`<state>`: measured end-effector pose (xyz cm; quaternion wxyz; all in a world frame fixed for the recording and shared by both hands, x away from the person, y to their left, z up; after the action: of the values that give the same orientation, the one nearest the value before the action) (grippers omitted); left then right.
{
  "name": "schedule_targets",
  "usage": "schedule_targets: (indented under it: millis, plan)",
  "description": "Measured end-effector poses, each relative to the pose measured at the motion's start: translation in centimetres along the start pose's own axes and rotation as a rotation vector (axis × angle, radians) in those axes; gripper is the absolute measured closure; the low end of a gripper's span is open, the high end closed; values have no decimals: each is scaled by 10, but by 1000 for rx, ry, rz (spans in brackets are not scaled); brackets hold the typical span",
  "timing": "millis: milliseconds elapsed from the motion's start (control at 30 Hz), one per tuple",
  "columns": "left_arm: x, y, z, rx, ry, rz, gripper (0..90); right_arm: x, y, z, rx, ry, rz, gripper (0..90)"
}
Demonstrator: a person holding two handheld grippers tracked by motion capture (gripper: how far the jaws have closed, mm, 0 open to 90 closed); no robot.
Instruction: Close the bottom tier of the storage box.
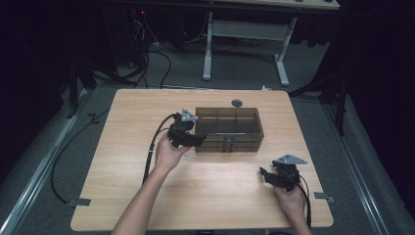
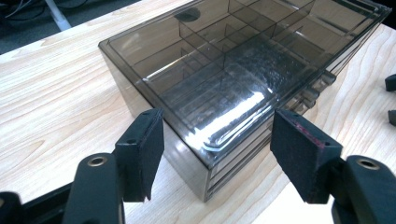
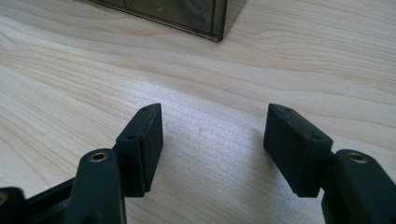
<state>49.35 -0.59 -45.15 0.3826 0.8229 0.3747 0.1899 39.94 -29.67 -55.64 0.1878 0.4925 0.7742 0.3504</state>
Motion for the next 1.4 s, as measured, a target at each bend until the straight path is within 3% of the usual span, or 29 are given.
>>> schedule_targets:
  millis: [333, 633, 1400]
  plan:
    - [5, -7, -14, -1, 3, -3, 356, 0, 0, 0, 0, -1, 0, 380]
    - [8, -17, -25, -13, -18, -40, 359, 0, 0, 0, 0, -2, -1, 379]
    - [11, -43, -46, -4, -24, -51, 358, 0, 0, 0, 0, -2, -1, 378]
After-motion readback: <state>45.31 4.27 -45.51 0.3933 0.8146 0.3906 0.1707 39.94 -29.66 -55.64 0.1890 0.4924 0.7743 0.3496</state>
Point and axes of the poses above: each handheld gripper's, and its own axes: z roughly forward along the jaws, y roughly out of its top, x roughly to its left, the point moved 8 cm from there along z, roughly forward along the jaws, and after that the axes turned 6 degrees about y, right-handed, at the moved point
